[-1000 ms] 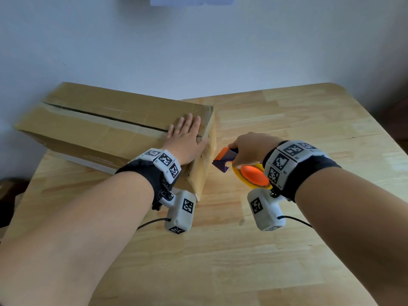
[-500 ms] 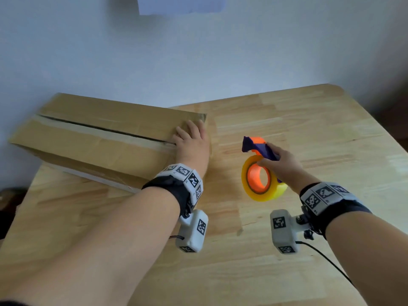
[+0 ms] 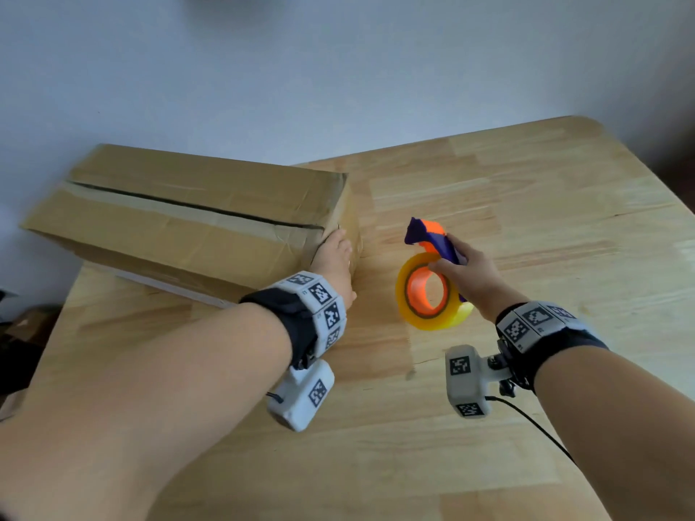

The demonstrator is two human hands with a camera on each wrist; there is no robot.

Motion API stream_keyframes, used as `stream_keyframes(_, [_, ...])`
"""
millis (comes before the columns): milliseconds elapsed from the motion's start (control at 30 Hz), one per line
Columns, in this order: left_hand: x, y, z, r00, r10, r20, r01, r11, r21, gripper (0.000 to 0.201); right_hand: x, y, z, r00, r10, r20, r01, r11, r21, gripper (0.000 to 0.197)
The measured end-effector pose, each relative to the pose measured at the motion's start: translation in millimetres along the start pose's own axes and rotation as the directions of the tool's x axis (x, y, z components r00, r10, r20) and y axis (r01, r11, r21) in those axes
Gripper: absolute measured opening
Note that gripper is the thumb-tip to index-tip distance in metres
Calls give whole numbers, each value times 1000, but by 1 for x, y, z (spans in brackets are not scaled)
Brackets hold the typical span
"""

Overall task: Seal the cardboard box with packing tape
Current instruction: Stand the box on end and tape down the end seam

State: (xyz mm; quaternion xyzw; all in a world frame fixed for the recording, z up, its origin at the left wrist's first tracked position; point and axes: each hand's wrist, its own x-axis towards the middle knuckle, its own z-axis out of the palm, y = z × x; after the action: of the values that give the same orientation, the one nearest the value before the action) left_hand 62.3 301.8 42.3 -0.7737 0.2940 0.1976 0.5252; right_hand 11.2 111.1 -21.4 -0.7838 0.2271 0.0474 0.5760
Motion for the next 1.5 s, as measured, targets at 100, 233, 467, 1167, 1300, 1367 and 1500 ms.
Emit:
stream_keyframes(100, [11,11,2,998,29,60,-30,999,28,77,0,28,-5,996,84,-24,-84,996,-7,58])
stream_keyframes(233, [0,0,0,985,73,-158,-99,981,-169,71,9,51,-10,977,207,-48,-207,978,6,54])
stream_keyframes(467, [-14,-41,26,915,-212,-344,-141,630,-763,66,14,41,-12,978,132,-159,-202,777,-596,39])
stream_keyframes(1167, [-22,-142,210,919,-365,148,260,279,-925,72,4,-139,99,785,-488,380,583,379,-718,40])
stream_keyframes(1300, [-42,-115,196,889,-409,205,277,124,-953,75,26,-163,111,865,-384,323,482,458,-747,33])
stream_keyframes(1367, [-53,-100,185,884,-405,232,264,22,-964,76,37,-166,113,885,-292,364,466,541,-699,53])
stream_keyframes(1500, [-60,-75,162,842,-433,320,245,-222,-944,76,38,-163,105,862,-249,442,504,526,-686,65])
